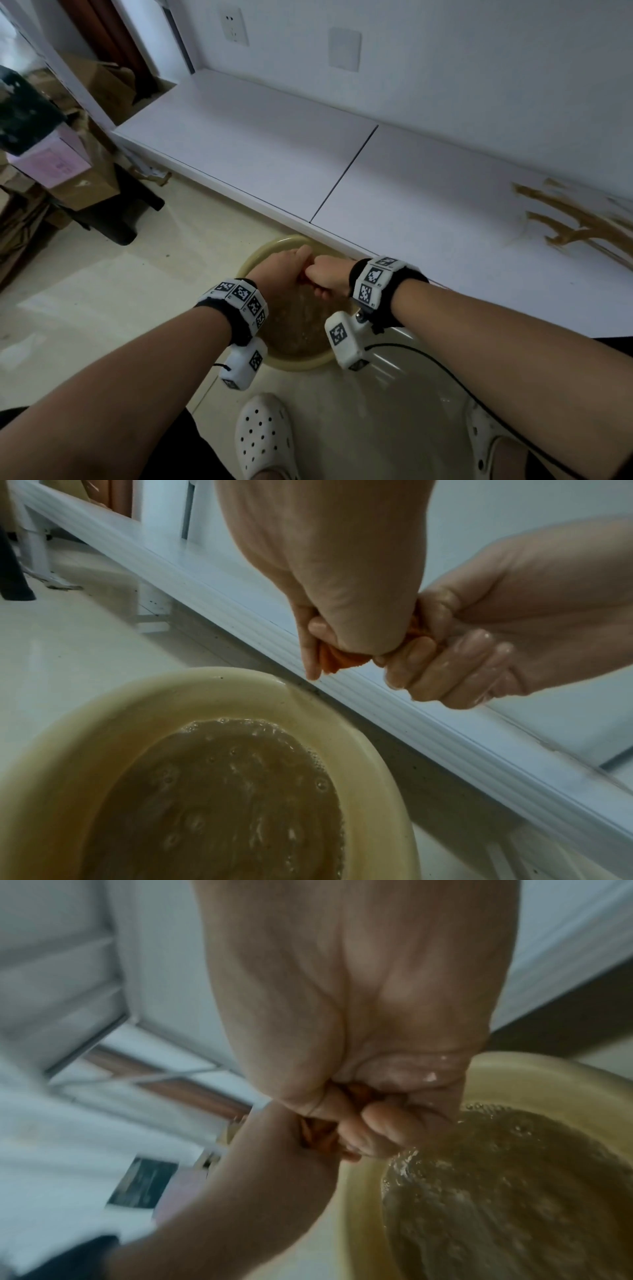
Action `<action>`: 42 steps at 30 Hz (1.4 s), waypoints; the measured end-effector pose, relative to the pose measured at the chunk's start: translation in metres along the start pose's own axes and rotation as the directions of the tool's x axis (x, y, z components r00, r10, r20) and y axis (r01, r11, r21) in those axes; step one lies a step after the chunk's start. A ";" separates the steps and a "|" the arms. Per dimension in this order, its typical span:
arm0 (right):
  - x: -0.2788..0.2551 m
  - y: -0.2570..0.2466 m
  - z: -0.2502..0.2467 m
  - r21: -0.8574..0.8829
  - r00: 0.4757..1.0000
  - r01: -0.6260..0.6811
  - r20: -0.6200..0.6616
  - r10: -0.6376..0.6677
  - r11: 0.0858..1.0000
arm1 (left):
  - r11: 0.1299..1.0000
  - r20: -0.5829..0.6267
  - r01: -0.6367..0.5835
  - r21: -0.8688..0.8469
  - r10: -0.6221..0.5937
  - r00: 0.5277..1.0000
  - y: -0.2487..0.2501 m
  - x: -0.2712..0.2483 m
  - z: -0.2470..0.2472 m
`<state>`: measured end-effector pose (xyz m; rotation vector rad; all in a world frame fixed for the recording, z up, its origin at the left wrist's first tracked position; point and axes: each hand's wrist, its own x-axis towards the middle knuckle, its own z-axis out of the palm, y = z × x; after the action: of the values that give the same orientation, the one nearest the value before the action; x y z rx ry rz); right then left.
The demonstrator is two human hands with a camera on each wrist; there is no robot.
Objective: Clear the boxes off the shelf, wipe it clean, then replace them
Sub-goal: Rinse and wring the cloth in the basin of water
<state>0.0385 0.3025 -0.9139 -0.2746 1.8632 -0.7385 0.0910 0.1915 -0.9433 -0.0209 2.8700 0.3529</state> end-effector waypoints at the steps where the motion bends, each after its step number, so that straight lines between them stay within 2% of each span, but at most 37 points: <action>1: -0.001 0.000 0.002 -0.110 0.999 0.046 -0.008 -0.048 0.993 | 1.000 0.026 0.019 0.014 -0.019 0.999 -0.001 0.001 0.000; 3: -0.002 0.001 0.004 -0.302 0.991 0.117 -0.022 -0.129 0.946 | 0.998 0.066 0.056 0.035 -0.058 0.996 -0.001 0.000 0.001; 5: -0.003 0.004 0.007 -0.406 0.983 0.135 -0.061 -0.174 0.904 | 0.997 0.083 0.081 0.012 -0.082 0.993 -0.001 0.000 0.003; 10: -0.003 0.007 0.008 -0.489 0.963 0.154 -0.120 -0.241 0.859 | 0.987 0.101 0.154 -0.055 -0.148 0.984 0.006 -0.001 -0.003; 16: -0.001 0.013 0.007 -0.594 0.946 0.170 -0.124 -0.298 0.786 | 0.986 0.172 0.165 -0.001 -0.162 0.972 0.015 0.001 -0.011; 22: 0.002 0.018 0.005 -0.693 0.924 0.203 -0.098 -0.370 0.691 | 0.945 0.336 0.290 -0.153 -0.226 0.914 0.019 0.001 -0.018; 28: 0.007 0.023 0.003 -0.750 0.920 0.225 -0.047 -0.390 0.622 | 0.811 0.500 0.458 -0.365 -0.245 0.831 0.008 0.002 -0.013; 30: 0.010 0.025 0.002 -0.727 0.932 0.211 -0.052 -0.360 0.653 | 0.799 0.510 0.456 -0.392 -0.224 0.831 0.009 0.003 -0.008; 33: 0.015 0.031 -0.001 -0.664 0.954 0.157 -0.090 -0.287 0.731 | 0.869 0.422 0.365 -0.334 -0.208 0.882 0.007 0.005 0.001; 35: 0.018 0.034 -0.003 -0.618 0.955 0.133 -0.130 -0.268 0.775 | 0.854 0.423 0.357 -0.379 -0.183 0.887 0.004 0.003 0.005; 40: 0.026 0.043 -0.008 -0.485 0.970 0.066 -0.175 -0.170 0.872 | 0.783 0.345 0.475 -0.402 -0.351 0.871 -0.014 0.000 0.003; 42: 0.032 0.046 -0.010 -0.449 0.974 0.052 -0.175 -0.144 0.892 | 0.769 0.336 0.462 -0.442 -0.335 0.880 -0.018 0.002 0.002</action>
<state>0.0227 0.3262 -0.9638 -0.6081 2.2185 -0.4087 0.0905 0.1748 -0.9495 -0.6381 2.3596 0.9420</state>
